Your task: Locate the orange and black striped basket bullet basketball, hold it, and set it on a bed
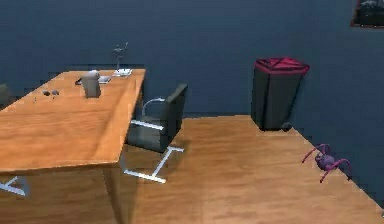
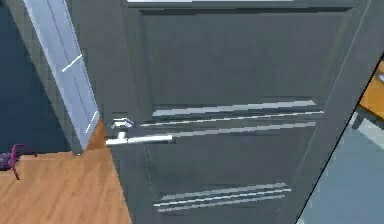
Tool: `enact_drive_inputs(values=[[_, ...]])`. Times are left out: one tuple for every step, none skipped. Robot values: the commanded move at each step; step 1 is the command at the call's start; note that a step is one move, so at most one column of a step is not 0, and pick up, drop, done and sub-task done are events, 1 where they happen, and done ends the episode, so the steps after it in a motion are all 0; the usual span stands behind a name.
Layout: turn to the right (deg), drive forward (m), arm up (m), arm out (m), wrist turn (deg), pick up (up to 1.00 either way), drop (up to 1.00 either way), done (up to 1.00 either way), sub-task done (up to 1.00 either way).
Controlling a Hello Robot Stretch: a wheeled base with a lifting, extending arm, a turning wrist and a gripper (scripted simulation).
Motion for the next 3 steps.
enact_drive_inputs(values=[[0.0, 0.35, 0.00, 0.00, 0.0, 0.00, 0.00, 0.00, 0.00], [33.0, 0.00, 0.00, 0.00, 0.0, 0.00, 0.00, 0.00, 0.00], [0.0, 0.40, 0.00, 0.00, 0.0, 0.00, 0.00, 0.00, 0.00]])
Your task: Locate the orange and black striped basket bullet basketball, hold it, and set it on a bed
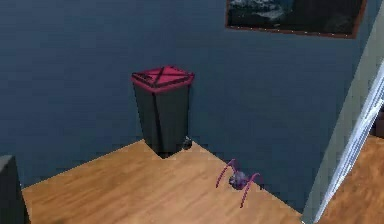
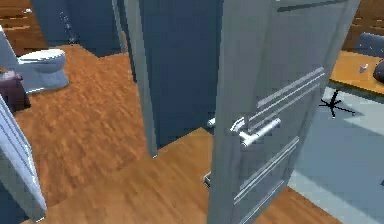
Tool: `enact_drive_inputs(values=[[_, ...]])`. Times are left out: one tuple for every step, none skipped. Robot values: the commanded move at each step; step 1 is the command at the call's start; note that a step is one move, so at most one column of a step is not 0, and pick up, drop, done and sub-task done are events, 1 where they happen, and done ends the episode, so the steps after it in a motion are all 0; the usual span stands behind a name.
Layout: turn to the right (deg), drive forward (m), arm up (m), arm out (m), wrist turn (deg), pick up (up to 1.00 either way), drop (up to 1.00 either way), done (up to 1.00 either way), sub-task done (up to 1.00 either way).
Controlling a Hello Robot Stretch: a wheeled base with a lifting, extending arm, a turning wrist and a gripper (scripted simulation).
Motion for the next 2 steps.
enact_drive_inputs(values=[[45.0, 0.00, 0.00, 0.00, 0.0, 0.00, 0.00, 0.00, 0.00], [15.0, 0.00, 0.00, 0.00, 0.0, 0.00, 0.00, 0.00, 0.00]])
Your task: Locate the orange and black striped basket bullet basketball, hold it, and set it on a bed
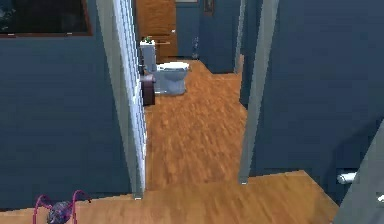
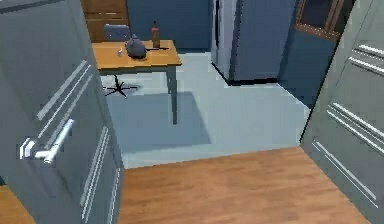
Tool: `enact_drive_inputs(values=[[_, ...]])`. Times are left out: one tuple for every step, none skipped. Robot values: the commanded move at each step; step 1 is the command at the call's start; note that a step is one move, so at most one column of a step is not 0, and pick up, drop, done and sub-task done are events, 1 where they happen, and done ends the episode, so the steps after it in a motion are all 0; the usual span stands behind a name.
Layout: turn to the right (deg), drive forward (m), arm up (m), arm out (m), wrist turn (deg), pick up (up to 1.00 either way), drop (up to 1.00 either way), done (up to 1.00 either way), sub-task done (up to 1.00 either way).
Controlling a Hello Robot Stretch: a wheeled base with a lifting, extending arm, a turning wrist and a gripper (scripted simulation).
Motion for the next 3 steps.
enact_drive_inputs(values=[[0.0, 1.00, 0.00, 0.00, 0.0, 0.00, 0.00, 0.00, 0.00], [0.0, 0.55, 0.00, 0.00, 0.0, 0.00, 0.00, 0.00, 0.00], [6.0, 0.00, 0.00, 0.00, 0.0, 0.00, 0.00, 0.00, 0.00]])
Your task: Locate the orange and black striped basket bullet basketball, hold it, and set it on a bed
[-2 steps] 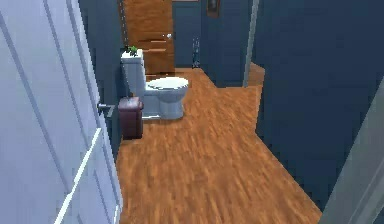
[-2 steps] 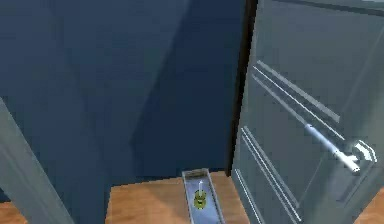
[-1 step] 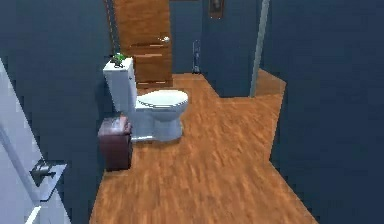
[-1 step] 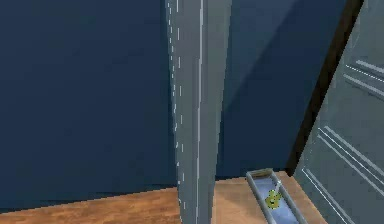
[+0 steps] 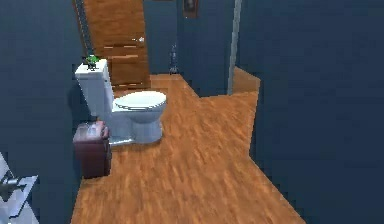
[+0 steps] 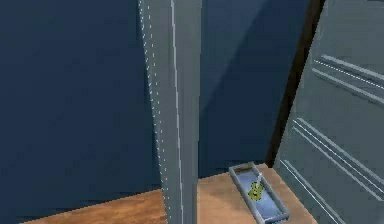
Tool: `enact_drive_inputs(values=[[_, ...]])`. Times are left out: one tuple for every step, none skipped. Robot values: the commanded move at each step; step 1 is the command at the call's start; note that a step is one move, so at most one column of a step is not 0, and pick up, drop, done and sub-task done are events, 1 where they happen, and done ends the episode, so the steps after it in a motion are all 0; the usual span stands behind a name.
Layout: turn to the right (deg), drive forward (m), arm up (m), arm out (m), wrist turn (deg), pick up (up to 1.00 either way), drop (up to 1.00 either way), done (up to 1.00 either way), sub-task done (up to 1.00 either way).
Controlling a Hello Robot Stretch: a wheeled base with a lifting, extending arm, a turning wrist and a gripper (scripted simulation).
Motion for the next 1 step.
enact_drive_inputs(values=[[0.0, 1.00, 0.00, 0.00, 0.0, 0.00, 0.00, 0.00, 0.00]])
